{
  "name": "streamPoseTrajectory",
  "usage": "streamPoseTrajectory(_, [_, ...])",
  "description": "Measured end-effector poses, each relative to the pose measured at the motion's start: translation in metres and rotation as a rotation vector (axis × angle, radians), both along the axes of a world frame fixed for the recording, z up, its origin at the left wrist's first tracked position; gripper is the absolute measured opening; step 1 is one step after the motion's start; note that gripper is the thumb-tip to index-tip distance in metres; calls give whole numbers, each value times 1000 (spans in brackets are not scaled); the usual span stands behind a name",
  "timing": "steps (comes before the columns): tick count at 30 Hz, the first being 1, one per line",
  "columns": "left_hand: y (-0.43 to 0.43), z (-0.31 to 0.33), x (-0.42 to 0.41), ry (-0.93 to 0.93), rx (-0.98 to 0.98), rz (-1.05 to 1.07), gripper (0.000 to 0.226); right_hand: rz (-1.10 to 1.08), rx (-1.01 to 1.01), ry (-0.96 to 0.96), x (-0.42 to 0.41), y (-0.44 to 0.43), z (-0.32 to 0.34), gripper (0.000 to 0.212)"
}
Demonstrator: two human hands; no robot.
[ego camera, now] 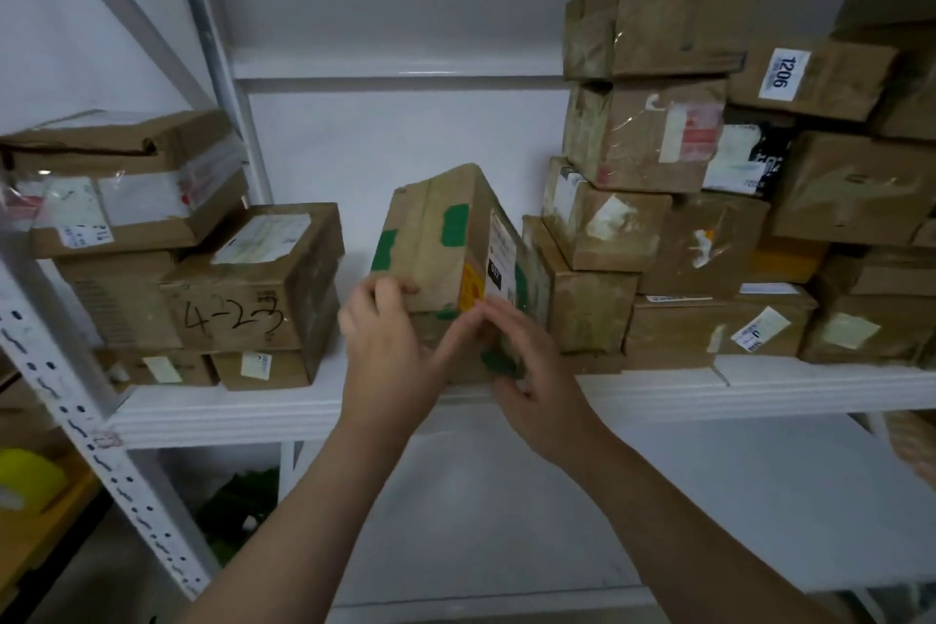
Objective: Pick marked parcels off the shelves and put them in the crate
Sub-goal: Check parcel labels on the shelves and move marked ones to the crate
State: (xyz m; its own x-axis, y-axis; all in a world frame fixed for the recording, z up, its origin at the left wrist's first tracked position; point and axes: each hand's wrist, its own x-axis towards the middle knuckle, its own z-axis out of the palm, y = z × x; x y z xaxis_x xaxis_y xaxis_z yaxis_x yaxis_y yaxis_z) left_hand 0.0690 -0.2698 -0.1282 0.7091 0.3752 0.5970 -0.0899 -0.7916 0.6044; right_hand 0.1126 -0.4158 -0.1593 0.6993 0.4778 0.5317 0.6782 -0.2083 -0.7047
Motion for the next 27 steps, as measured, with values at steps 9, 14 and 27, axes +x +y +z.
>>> streamPoseTrajectory(9, [24, -26, -21, -81, -265, 51, 62, -154, 169, 147, 5, 15, -17, 42])
streamPoseTrajectory(14, [29, -37, -36, -40, -273, -25, 76, -70, 214, 441, 6, 18, -23, 72])
streamPoseTrajectory(27, [41, -53, -49, -49, -421, -144, 46, -136, 194, 221, -4, 12, -21, 97])
